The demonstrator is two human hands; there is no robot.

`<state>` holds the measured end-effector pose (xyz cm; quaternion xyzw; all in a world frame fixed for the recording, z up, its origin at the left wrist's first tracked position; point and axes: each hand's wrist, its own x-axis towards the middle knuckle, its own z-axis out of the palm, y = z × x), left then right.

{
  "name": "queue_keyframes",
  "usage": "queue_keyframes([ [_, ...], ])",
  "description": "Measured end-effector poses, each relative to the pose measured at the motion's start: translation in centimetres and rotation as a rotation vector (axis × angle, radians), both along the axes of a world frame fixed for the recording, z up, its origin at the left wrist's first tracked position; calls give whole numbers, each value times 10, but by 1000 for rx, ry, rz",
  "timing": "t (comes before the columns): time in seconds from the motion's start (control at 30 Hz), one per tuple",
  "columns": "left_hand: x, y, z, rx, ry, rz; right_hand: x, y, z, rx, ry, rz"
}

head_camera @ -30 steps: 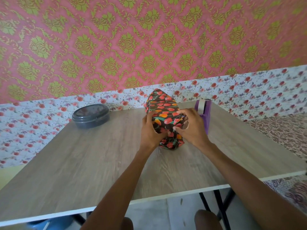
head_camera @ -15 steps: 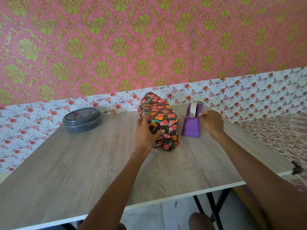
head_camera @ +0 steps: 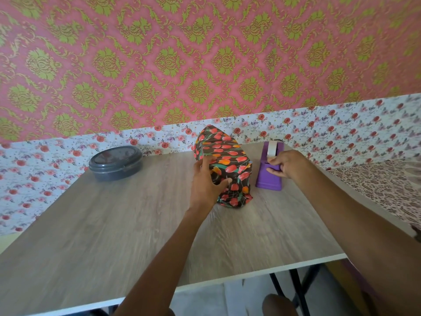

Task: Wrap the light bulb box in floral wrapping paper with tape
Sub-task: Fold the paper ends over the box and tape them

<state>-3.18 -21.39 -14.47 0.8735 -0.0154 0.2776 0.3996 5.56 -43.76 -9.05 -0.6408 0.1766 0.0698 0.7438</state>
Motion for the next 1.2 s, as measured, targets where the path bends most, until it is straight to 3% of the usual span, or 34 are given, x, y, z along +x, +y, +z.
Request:
queue_keyframes([
  [0.33,-2,-2,0,-26,20,1,-21,10,8,91,-92,-57],
  [0.67,-2,-4,1,-40,43,11,-25,28,-23,124,-200,-289],
  [0.8,-1,-5,1,-40,48,15,-24,43,-34,-28,-205,-421],
  [1.0,-1,-2,-2,-42,26,-7,-19,57,-45,-70,-271,-557],
  [1.2,0,-2,-2,-36,26,0,-24,53,-54,-403,-301,-536],
])
